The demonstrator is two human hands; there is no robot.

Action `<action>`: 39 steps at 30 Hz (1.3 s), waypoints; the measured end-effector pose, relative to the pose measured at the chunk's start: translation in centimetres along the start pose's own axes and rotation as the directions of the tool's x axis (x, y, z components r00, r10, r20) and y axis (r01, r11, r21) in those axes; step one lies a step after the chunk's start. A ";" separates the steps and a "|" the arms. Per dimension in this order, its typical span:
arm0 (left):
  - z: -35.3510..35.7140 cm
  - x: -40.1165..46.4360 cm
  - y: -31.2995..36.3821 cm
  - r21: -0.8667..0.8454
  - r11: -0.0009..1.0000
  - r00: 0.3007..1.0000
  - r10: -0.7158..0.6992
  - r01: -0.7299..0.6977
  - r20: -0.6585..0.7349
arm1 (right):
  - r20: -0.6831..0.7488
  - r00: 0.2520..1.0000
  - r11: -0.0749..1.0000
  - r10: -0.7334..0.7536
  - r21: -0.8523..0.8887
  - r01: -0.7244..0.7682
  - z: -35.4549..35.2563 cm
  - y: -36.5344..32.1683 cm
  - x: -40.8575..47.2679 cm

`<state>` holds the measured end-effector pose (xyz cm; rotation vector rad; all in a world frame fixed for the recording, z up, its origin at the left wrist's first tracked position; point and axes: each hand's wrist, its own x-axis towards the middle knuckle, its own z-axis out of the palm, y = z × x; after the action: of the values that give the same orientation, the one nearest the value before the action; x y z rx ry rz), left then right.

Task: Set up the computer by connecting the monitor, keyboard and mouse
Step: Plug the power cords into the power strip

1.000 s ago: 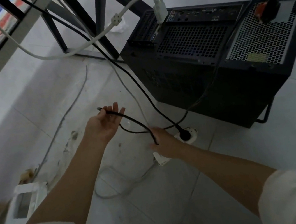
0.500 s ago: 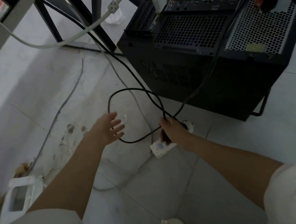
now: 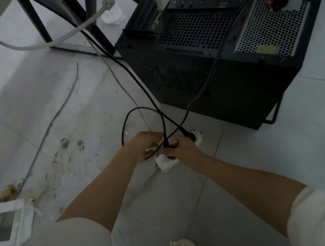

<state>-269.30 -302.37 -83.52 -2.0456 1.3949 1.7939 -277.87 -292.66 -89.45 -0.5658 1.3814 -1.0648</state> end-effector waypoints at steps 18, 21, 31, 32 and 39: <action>2.0 2.9 -1.6 -0.201 0.978 0.996 -0.070 0.056 -0.061 | -0.339 0.930 0.848 -0.144 -0.527 -0.060 -3.9 2.9 1.8; 2.3 4.0 -2.0 -0.130 0.990 0.993 -0.069 0.057 -0.095 | -0.122 0.971 0.707 -0.208 -0.704 0.063 -4.6 4.1 2.1; 2.6 6.0 -2.6 0.137 0.990 0.972 0.062 -0.032 -0.226 | 0.043 0.991 0.573 -0.129 -0.812 0.110 -4.6 4.2 2.9; 2.5 6.1 -2.6 0.134 0.991 0.970 0.059 -0.028 -0.235 | 0.042 0.991 0.575 -0.128 -0.811 0.108 -4.6 4.2 3.0; 2.3 6.1 -2.7 0.171 0.983 0.958 0.106 -0.061 -0.266 | 0.003 0.994 0.487 -0.107 -0.872 0.056 -4.3 4.7 3.0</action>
<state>-269.87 -302.89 -90.53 -2.2443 1.6604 1.4088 -281.08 -291.97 -95.62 -1.3747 1.9345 -0.3367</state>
